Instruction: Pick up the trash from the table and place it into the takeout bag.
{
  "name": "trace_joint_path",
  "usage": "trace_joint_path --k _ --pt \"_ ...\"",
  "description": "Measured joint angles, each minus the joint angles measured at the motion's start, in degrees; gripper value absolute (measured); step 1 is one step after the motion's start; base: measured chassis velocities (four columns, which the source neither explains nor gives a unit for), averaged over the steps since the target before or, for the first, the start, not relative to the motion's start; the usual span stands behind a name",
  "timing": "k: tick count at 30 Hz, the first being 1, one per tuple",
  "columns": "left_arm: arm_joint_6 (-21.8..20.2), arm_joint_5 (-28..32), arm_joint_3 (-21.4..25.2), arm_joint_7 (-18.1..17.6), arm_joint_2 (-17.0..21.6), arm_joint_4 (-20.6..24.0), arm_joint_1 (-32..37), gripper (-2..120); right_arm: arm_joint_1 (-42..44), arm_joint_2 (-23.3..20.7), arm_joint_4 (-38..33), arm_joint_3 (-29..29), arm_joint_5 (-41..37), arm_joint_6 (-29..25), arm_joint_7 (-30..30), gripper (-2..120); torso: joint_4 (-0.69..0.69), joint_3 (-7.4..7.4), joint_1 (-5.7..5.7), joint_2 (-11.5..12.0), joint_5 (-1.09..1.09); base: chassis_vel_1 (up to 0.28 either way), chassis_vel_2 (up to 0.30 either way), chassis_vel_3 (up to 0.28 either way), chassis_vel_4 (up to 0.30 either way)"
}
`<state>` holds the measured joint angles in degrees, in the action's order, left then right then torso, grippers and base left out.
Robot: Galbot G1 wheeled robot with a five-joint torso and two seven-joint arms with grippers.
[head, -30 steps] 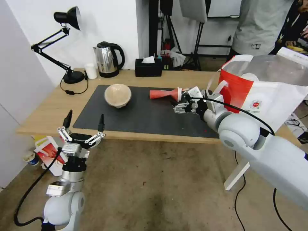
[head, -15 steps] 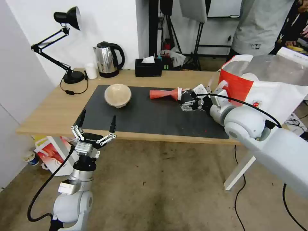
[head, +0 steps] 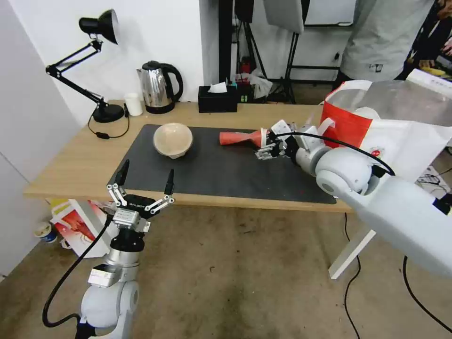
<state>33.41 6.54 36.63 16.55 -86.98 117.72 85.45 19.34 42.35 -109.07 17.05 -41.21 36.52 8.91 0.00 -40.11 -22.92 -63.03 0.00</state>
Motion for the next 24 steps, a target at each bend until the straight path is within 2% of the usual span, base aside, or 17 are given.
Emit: trace_joint_path --k 24 --pt "0.05 -0.11 0.41 -0.02 -0.18 1.52 1.08 100 -13.04 1.37 6.94 10.78 0.20 2.00 -4.19 100 0.00 0.00 0.00 0.00 0.00 0.000 0.000 0.000 0.000"
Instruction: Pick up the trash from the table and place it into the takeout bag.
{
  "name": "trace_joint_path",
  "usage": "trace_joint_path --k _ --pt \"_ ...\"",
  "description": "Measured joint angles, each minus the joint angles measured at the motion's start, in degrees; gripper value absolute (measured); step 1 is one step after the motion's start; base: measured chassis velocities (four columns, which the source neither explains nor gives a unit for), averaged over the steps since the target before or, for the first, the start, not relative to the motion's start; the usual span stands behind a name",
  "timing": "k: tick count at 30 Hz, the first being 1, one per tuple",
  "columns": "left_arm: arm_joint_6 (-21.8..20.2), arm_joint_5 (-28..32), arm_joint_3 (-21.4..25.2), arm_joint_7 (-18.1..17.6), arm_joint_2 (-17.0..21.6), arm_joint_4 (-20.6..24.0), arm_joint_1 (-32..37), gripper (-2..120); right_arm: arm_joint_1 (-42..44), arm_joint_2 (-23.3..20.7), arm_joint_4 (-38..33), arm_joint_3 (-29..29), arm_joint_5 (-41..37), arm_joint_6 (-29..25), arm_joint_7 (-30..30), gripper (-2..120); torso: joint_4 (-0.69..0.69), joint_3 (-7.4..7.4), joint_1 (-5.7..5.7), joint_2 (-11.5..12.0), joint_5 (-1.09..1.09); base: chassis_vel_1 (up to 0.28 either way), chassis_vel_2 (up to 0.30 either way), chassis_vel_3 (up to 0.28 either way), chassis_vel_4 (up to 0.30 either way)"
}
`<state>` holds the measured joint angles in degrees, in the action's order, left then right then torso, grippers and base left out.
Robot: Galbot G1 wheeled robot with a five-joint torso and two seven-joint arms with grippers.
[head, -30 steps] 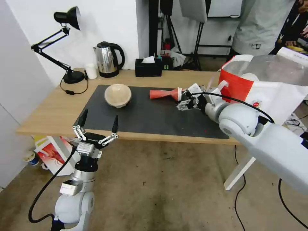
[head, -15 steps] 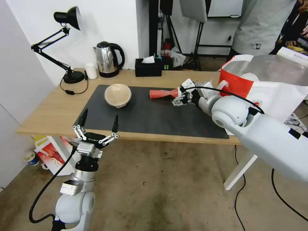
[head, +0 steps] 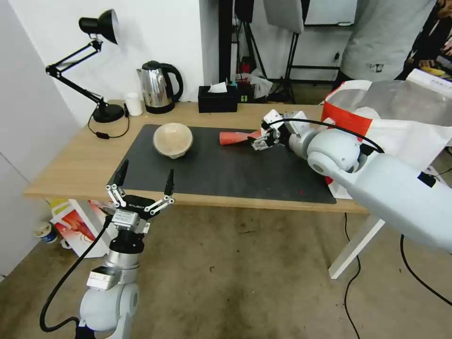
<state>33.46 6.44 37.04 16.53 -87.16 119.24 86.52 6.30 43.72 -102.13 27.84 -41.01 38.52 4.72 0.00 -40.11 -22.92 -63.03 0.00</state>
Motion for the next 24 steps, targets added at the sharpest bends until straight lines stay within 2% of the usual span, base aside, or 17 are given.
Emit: trace_joint_path --k 8,24 --pt "0.11 0.18 0.13 -0.05 0.10 0.01 0.04 100 -4.29 1.34 2.17 4.39 -0.25 1.84 -1.03 100 0.01 0.00 0.00 0.00 0.02 0.000 0.000 0.000 0.000" --pt "0.20 0.73 0.83 -0.14 0.20 -0.07 0.00 100 -8.70 1.76 4.39 8.99 -0.18 2.83 -2.92 100 0.00 0.00 0.00 0.00 0.00 0.000 0.000 0.000 0.000"
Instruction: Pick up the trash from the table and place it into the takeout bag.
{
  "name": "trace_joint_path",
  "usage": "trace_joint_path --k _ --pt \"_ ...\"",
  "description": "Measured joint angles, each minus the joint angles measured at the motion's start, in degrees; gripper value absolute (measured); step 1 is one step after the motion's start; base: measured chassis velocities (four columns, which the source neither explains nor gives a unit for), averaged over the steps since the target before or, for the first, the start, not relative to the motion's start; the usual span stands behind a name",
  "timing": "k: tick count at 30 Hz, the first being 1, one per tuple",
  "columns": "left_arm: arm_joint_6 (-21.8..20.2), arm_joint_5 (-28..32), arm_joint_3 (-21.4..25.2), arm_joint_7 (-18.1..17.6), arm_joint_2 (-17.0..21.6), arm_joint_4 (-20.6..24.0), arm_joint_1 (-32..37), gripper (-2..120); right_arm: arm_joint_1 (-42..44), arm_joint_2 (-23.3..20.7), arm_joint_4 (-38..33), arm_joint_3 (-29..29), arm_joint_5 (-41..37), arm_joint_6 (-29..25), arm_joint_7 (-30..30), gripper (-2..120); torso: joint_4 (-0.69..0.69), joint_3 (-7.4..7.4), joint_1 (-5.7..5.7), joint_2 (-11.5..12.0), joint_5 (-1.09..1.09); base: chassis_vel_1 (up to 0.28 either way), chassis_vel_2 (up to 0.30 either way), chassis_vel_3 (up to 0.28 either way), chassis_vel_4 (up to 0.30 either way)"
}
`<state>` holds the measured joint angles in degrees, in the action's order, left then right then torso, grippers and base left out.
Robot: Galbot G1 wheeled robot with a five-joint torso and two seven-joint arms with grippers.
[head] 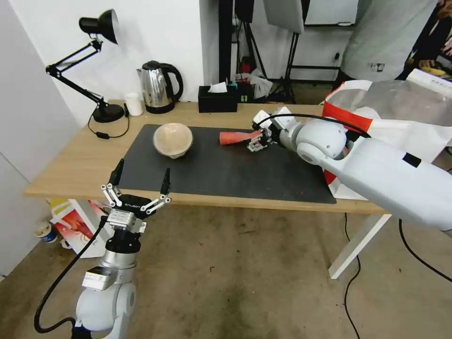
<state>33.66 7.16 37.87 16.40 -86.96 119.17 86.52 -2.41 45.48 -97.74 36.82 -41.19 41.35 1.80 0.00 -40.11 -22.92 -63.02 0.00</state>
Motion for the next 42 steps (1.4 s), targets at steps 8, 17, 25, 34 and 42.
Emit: trace_joint_path --k 8,17,25,34,42 --pt "0.04 0.57 0.23 0.06 0.12 0.34 0.25 100 -1.96 0.45 2.13 1.61 0.75 0.00 -0.85 100 0.00 0.00 0.00 0.00 0.00 0.000 0.000 0.000 0.000" --pt "0.07 0.49 0.09 0.15 -0.07 0.73 0.52 100 -4.01 1.81 5.82 3.02 2.03 0.00 -3.03 100 0.00 0.00 0.00 0.00 0.00 0.000 0.000 0.000 0.000" --pt "0.13 0.49 0.41 0.17 -0.09 1.28 1.11 100 -5.05 4.11 8.52 4.10 3.07 -0.01 -4.81 100 0.00 0.00 0.00 0.00 0.00 0.000 0.000 0.000 0.000" --pt "0.25 0.64 0.85 0.18 -0.02 1.62 1.32 100 -6.16 5.83 10.46 6.40 3.71 -0.02 -6.55 100 0.00 0.00 0.00 0.00 0.00 0.000 0.000 0.000 0.000" --pt "0.32 0.71 0.96 0.18 -0.07 1.53 1.18 100 -6.07 6.00 10.93 7.37 4.17 -0.02 -7.58 100 0.00 0.00 0.00 0.00 0.00 0.000 0.000 0.000 0.000"
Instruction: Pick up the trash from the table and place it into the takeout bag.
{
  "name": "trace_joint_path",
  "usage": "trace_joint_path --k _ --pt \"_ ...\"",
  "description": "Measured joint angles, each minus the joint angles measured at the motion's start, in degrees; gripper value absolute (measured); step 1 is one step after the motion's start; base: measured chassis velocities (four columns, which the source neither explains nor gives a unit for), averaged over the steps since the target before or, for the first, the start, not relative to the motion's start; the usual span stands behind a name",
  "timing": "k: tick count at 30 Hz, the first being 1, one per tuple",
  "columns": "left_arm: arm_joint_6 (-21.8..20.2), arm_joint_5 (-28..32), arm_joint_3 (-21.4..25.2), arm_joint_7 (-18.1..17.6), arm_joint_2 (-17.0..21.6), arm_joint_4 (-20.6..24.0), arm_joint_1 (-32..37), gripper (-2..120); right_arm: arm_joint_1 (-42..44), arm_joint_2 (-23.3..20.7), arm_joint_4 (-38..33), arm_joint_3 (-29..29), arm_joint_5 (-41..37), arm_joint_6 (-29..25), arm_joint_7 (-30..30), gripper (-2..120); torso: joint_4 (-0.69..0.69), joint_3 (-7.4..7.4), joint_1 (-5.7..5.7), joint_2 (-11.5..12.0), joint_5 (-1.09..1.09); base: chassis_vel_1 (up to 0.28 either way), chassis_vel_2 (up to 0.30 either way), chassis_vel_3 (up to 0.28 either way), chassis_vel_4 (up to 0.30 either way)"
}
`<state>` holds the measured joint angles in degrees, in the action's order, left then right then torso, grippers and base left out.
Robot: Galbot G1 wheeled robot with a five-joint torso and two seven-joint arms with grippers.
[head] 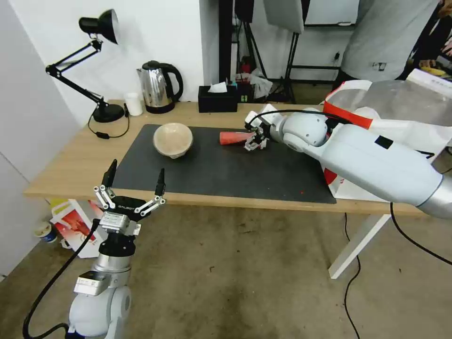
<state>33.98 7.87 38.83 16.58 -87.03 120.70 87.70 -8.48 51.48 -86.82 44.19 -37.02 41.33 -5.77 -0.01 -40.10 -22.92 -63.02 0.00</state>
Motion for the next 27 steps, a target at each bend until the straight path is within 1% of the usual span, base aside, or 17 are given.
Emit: trace_joint_path --k 7,21,27 --pt "0.05 0.14 0.37 0.00 0.01 0.00 0.12 100 0.17 0.53 1.17 0.52 1.22 0.00 -0.85 100 0.00 0.00 0.00 0.00 0.00 0.000 0.000 0.000 0.000" --pt "0.80 0.10 0.35 0.05 -0.38 0.03 0.74 100 0.38 2.54 5.71 0.20 4.32 0.00 -3.43 100 0.00 0.00 0.00 0.00 0.00 0.000 0.000 0.000 0.000" --pt "0.93 0.07 0.77 0.47 -0.62 0.06 1.10 100 0.33 4.51 8.55 -0.25 5.92 -0.02 -4.75 100 0.01 0.00 0.00 0.00 0.00 0.000 0.000 0.000 0.000"
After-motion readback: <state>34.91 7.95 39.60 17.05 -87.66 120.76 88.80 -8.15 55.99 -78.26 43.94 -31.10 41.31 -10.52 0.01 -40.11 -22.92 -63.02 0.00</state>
